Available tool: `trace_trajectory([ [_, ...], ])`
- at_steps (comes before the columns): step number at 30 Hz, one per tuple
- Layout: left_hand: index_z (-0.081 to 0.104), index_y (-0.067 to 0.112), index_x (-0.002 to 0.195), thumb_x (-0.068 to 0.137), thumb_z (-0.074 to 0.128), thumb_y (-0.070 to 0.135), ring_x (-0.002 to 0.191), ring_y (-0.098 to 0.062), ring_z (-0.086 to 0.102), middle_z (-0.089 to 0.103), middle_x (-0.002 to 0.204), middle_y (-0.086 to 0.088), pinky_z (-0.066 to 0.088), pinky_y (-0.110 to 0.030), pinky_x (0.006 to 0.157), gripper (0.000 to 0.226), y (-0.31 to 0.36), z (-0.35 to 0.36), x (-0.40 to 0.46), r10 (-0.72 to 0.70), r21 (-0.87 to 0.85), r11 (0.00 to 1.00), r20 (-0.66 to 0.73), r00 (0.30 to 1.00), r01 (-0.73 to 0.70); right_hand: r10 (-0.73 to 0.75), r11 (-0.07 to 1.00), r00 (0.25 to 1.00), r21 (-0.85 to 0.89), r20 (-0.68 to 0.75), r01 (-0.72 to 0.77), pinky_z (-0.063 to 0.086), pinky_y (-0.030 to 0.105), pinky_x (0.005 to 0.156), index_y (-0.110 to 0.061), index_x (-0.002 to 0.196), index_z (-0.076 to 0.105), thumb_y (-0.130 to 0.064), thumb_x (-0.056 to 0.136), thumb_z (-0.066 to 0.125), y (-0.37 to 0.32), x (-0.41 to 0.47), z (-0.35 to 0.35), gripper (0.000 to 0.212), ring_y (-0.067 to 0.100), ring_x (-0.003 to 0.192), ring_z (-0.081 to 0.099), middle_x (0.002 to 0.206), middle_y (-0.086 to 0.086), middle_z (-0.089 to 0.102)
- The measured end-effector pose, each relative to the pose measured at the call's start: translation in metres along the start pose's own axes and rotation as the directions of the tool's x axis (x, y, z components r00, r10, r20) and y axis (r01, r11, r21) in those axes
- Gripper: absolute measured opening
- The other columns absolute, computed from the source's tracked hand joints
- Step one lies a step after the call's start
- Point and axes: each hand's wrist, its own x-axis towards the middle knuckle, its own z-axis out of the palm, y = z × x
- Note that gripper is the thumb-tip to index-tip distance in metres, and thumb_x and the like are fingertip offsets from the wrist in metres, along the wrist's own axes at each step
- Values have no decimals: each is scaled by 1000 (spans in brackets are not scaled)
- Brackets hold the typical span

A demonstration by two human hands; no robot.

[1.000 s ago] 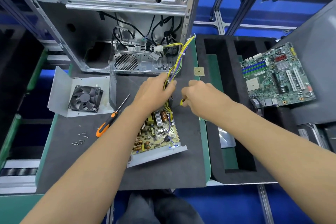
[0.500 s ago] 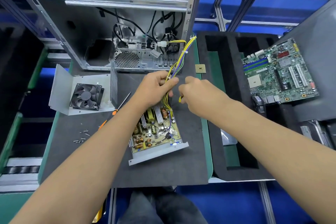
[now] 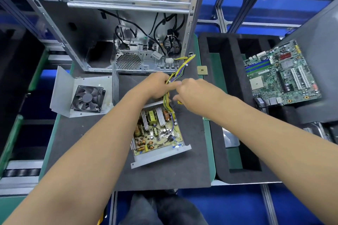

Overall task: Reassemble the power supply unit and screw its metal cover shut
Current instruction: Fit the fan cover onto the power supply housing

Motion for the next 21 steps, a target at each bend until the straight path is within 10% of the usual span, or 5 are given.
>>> trace_trajectory([
  [8, 36, 16, 57, 99, 55, 40, 60, -17, 30, 39, 57, 2, 23, -26, 46, 53, 6, 15, 4, 118, -152, 979, -143, 983, -139, 44, 998, 999, -44, 12, -43, 28, 32, 47, -5, 112, 58, -26, 105, 45, -10, 5, 0, 26, 34, 84, 65, 92, 9, 38],
  [16, 44, 14, 66, 96, 46, 25, 78, -31, 50, 49, 71, -2, 40, -37, 63, 32, 0, 13, 13, -19, 33, 999, -49, 999, 21, -40, 972, 991, 233, 126, 10, 51, 42, 87, -11, 113, 51, -9, 89, 51, 0, 2, -8, 25, 31, 104, 57, 136, 8, 41],
  [21, 44, 10, 58, 97, 47, 39, 63, -29, 46, 47, 61, -5, 33, -34, 55, 48, -14, 17, 23, -125, 133, 984, 52, 991, 117, -34, 997, 999, 72, 42, 31, 37, 33, 70, -15, 109, 60, -25, 100, 52, 2, 9, -13, 15, 28, 93, 54, 94, 5, 53],
])
